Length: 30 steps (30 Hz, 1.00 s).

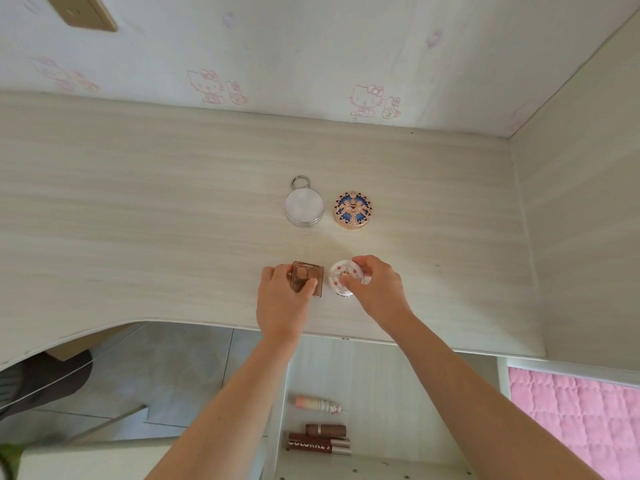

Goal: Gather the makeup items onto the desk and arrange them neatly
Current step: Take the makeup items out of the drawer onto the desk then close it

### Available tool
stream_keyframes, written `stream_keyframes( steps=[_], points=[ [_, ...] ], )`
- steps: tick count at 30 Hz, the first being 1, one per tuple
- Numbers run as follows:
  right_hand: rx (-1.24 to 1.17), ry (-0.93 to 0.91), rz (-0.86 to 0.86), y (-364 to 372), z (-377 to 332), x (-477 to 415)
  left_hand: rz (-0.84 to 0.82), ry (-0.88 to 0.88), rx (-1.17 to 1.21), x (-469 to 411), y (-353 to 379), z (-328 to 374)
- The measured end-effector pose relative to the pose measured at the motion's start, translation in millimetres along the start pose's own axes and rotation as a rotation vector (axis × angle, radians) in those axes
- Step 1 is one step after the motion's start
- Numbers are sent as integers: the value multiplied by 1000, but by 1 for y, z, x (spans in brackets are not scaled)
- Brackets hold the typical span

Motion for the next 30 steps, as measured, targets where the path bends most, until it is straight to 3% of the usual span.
stream_keyframes(
  steps=[8, 10, 14, 17, 21, 30],
  points=[
    [166, -68, 44, 13, 10, -3, 23, 10, -49, -3, -2, -8],
    [199, -75, 67, 14, 10, -3, 39, 132, -102, -1, -1, -10],
    [268, -143, 150, 16, 9, 5, 1, 584, -227, 2, 2, -21],
    [412, -304, 314, 20, 10, 16, -91, 717, -294, 3, 2, -32],
    [514, -390, 308, 29, 19, 18, -133, 752, -305, 2, 3, -39],
    [467, -389, 314, 28, 5, -8, -118, 658, -297, -26, 14, -17]
  ],
)
Point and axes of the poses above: each hand's wrist, its own x-axis away from the middle knuckle, its own y-axis out of the palm, z = x × y, the point moved 1 cm from there along -x, towards the middle knuckle, and after that the axes turned 15 degrees about x, right-handed, at the moved point
